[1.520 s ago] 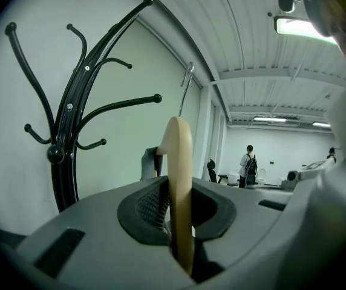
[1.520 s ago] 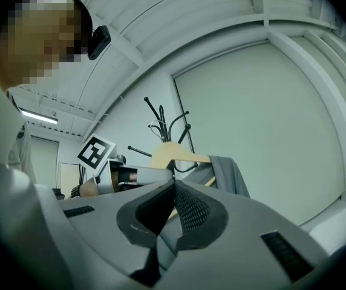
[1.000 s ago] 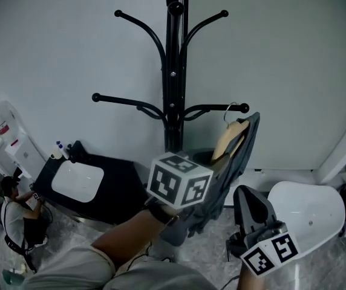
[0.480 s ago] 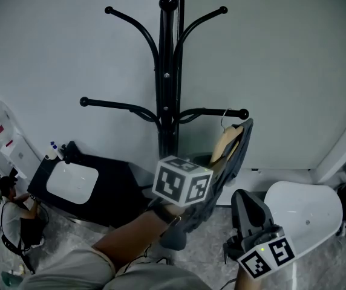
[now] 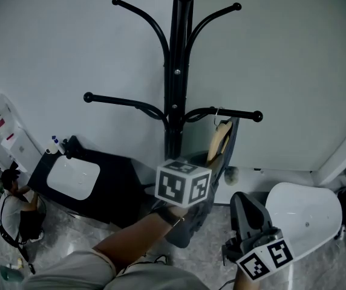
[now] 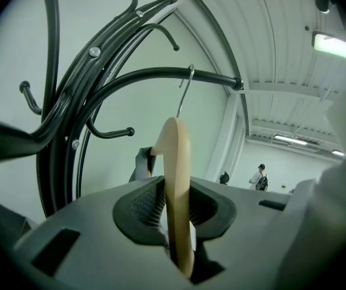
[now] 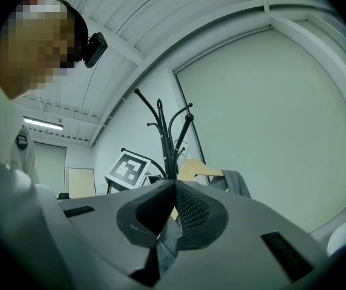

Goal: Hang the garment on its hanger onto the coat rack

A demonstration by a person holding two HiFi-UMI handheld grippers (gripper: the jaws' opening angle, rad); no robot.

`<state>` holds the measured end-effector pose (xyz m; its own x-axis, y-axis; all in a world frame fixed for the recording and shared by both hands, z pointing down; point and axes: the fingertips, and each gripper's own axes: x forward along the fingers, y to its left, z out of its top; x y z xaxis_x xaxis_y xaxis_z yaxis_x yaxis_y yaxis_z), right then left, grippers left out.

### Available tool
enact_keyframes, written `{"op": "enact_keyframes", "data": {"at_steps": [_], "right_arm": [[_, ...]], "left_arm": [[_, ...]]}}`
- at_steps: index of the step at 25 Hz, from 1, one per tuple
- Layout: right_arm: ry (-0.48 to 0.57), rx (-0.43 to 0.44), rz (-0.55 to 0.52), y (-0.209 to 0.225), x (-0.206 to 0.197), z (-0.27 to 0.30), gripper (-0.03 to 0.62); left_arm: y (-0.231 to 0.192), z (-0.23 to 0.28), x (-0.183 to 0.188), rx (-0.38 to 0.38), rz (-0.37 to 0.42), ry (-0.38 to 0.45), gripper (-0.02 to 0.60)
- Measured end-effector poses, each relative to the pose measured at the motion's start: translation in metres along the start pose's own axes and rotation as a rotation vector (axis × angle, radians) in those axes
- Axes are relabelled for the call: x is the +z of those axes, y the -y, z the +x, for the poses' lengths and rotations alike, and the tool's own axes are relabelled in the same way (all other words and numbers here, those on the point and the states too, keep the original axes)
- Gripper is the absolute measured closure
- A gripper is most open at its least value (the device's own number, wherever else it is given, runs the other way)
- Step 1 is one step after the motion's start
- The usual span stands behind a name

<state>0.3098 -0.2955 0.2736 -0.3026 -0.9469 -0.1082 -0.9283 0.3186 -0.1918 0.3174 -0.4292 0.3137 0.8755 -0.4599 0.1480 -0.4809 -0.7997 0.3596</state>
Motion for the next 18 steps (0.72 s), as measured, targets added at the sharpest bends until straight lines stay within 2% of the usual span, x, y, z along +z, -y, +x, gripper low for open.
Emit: {"op": "enact_keyframes", "data": {"at_steps": [2, 6, 10, 13, 18], "right_arm": [[-0.006, 0.000, 0.003, 0.000, -0.003, 0.001, 0.579], [-0.010, 0.000, 0.009, -0.001, -0.006, 0.001, 0.579], [-0.012, 0.010, 0.016, -0.004, -0.007, -0.002, 0.579], [-0.013, 0.017, 0.022, -0.005, -0.008, -0.003, 0.579], [-0.023, 0.032, 0.033, -0.006, -0.015, -0.005, 0.579]], "left_arm": [[-0.004, -0.001, -0.001, 0.027, 0.013, 0.009, 0.521], [-0.006, -0.006, 0.001, 0.063, 0.020, 0.033, 0.434], [-0.013, -0.013, -0.005, 0.099, -0.011, 0.031, 0.400], [-0.021, -0.015, -0.011, 0.128, -0.020, 0.030, 0.399], [-0.043, -0.022, -0.035, 0.196, -0.063, -0.005, 0.376]]}}
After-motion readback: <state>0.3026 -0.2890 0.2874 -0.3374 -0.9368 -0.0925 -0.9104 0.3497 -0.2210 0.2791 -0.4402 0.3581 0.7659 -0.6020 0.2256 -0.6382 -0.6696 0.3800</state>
